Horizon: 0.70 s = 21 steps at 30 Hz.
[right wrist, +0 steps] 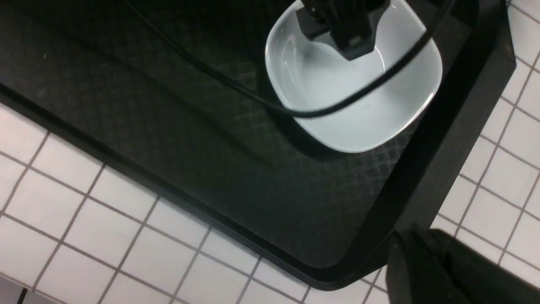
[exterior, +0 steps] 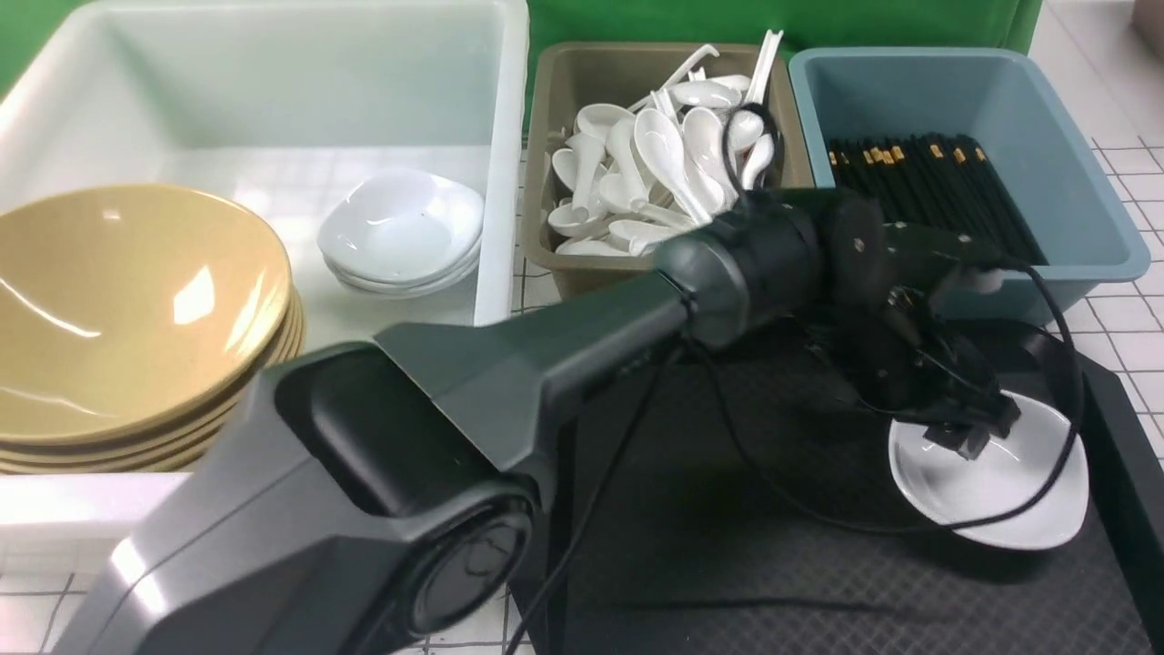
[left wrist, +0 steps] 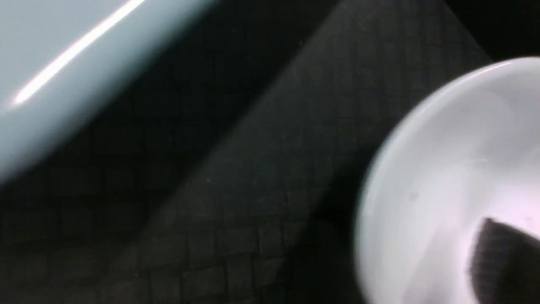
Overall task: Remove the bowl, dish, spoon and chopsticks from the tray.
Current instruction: Use the left arm to grab the plate, then use the left arm to put the plate into the large storage box on the left
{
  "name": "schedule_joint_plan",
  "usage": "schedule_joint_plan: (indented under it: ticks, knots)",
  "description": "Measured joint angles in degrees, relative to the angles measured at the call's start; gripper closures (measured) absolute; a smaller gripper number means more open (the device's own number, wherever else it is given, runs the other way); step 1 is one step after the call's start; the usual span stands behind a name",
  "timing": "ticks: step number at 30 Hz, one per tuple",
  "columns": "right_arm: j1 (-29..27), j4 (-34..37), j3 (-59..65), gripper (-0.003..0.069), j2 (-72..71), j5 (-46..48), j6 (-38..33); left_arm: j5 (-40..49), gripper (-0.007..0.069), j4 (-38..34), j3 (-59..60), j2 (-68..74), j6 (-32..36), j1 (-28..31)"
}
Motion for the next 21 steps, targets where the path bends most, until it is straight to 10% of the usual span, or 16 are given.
schedule_joint_plan:
  ticks: [6, 21]
  knots:
    - [0.00, 0.15, 0.00, 0.0610, 0.00, -0.28, 0.00, 8.17, 0.0597, 2.88, -5.33, -0.51, -0.20, 0.82]
    - [3.26, 22.71, -17.87, 0.0610, 11.39, -6.50, -16.24, 22.75, 0.0620, 12.77, -12.26, -23.71, 0.49, 19.58]
